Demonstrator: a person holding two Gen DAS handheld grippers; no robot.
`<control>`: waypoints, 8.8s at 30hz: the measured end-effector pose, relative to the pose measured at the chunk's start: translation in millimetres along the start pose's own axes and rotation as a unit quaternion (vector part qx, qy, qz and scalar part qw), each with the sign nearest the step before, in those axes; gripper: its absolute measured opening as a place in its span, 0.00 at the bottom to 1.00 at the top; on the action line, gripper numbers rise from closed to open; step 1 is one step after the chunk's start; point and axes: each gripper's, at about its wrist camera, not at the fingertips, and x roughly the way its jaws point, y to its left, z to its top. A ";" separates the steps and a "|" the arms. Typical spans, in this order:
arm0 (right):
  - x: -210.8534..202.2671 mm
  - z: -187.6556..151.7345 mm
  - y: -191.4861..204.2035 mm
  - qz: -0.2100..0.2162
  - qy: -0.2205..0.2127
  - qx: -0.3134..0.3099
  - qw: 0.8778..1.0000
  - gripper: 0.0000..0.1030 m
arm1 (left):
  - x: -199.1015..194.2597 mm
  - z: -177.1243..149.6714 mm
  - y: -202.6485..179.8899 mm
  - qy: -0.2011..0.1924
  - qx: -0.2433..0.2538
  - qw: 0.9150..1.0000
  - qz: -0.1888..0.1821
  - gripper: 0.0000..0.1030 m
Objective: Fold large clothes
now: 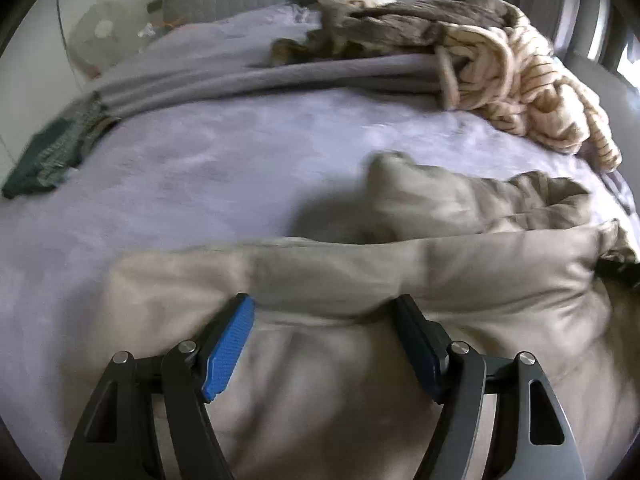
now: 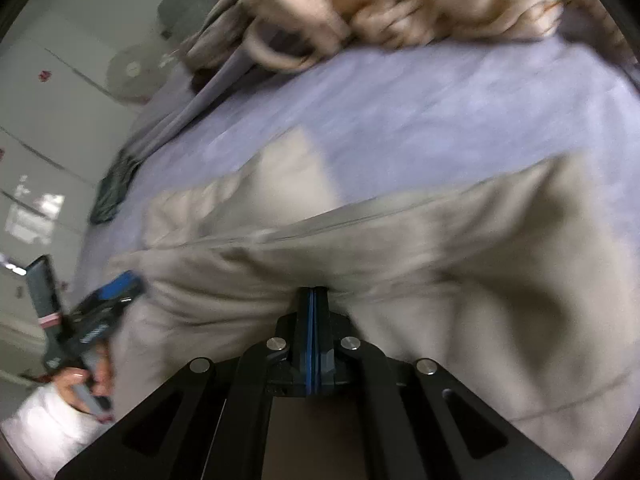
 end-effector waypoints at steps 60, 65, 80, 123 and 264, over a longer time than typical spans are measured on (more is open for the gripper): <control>-102.3 -201.7 -50.8 0.076 -0.019 0.291 0.953 0.81 | -78.9 -209.4 98.8 0.132 -0.374 0.896 -0.202 0.94; -77.1 -201.9 -62.1 0.147 -0.031 0.357 0.922 0.87 | -62.7 -196.5 97.1 0.111 -0.405 0.877 -0.233 0.94; -34.0 -182.2 -70.4 0.213 -0.045 0.430 0.876 0.88 | -49.4 -156.7 87.4 0.062 -0.371 0.914 -0.153 0.46; -170.1 -367.0 -33.1 0.136 0.031 0.387 0.911 0.26 | -240.7 -331.6 80.0 0.123 -0.191 0.969 -0.095 0.32; -290.4 -399.2 -32.2 0.028 -0.077 0.325 0.942 0.54 | -196.7 -165.5 -367.5 0.278 0.129 0.872 -0.382 0.56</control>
